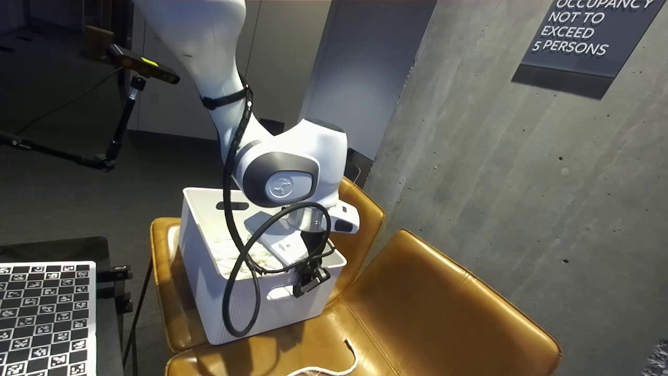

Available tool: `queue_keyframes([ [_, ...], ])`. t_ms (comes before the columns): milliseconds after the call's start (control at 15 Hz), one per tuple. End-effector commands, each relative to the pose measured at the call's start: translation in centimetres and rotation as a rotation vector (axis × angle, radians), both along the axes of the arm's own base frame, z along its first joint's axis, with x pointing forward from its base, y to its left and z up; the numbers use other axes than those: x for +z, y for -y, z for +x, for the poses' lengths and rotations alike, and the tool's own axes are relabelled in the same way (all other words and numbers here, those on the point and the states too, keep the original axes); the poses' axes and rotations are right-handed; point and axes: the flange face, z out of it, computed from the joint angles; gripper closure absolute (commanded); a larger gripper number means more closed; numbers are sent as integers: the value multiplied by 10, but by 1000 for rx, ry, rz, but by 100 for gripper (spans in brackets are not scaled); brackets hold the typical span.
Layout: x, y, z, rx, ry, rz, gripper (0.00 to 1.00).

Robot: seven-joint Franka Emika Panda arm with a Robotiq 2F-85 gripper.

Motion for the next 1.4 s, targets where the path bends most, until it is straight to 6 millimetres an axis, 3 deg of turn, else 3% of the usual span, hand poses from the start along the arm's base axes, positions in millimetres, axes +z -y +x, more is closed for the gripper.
queue_keyframes([
  [0, -11, -23, 17, -7, -2, -14, 98],
  [467, -20, -57, 25, -3, 5, -37, 98],
  [533, -20, -60, 25, -3, 7, -41, 66],
  [733, -11, -67, 17, 8, 0, -34, 52],
  [933, 13, -64, 14, 14, 3, -2, 29],
  [1200, 65, -45, 18, -8, 27, 68, 1],
  [1333, 90, -22, 19, -28, 37, 106, 0],
])
